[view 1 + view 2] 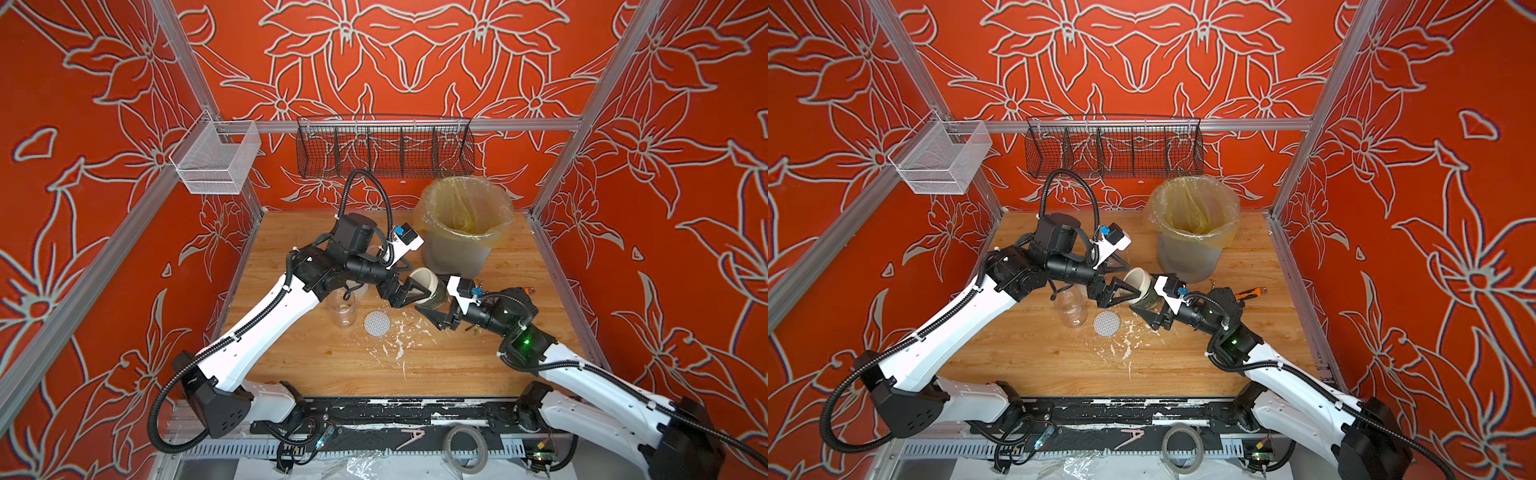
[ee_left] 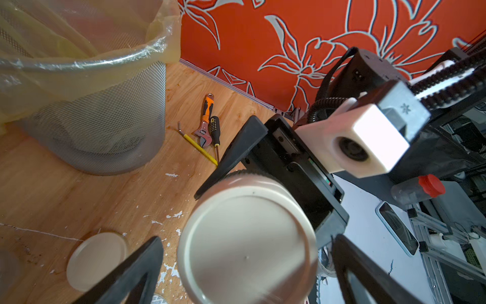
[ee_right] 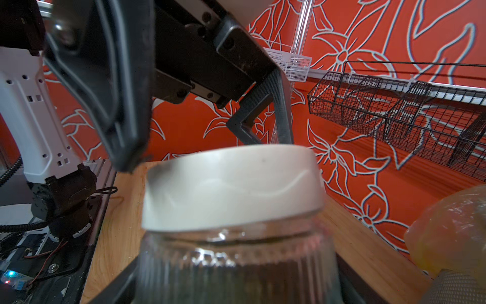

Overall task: Empty moldy tea leaves from jars
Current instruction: Unscrew the lid from the jar.

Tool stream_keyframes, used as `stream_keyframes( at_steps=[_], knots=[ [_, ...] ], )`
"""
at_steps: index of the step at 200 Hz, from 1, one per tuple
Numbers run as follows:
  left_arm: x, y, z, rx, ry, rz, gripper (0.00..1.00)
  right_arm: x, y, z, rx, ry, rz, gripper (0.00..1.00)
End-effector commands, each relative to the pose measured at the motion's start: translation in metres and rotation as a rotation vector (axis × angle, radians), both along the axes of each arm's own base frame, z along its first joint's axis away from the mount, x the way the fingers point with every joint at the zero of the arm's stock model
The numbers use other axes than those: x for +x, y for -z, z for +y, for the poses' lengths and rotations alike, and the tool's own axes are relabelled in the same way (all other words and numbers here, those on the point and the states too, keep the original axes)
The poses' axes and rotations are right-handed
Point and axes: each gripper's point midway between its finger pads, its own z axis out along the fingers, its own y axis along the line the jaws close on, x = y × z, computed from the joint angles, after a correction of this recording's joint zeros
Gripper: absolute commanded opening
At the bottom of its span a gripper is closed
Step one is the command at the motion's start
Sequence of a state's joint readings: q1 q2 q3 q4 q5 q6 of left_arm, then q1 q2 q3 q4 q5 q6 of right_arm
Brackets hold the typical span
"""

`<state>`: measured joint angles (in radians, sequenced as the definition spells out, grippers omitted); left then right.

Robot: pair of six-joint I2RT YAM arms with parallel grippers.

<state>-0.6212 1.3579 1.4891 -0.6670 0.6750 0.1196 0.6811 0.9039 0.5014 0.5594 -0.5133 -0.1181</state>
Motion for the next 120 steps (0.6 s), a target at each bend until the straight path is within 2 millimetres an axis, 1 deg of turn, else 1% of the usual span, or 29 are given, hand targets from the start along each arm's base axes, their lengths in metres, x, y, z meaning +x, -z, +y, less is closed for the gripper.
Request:
stream_keyframes(
  at_steps=[1, 64, 87, 105, 120],
  knots=[
    [0.003, 0.004, -0.004, -0.005, 0.028, -0.011, 0.97, -0.006, -0.026, 0.002, 0.046, -0.029, -0.059, 0.35],
    [-0.002, 0.016, -0.008, 0.013, 0.064, 0.049, 0.85, -0.001, -0.021, 0.004, 0.034, -0.017, -0.043, 0.34],
    [-0.001, 0.021, -0.008, 0.029, 0.061, 0.068, 0.84, 0.0, -0.021, 0.004, 0.031, -0.014, -0.041, 0.33],
    [0.0, 0.025, -0.006, 0.042, 0.055, 0.072, 0.87, 0.001, -0.02, 0.004, 0.028, -0.008, -0.041, 0.33],
    [-0.001, 0.025, -0.005, 0.044, 0.051, 0.068, 0.87, 0.001, -0.021, 0.003, 0.029, -0.006, -0.042, 0.33]
  ],
)
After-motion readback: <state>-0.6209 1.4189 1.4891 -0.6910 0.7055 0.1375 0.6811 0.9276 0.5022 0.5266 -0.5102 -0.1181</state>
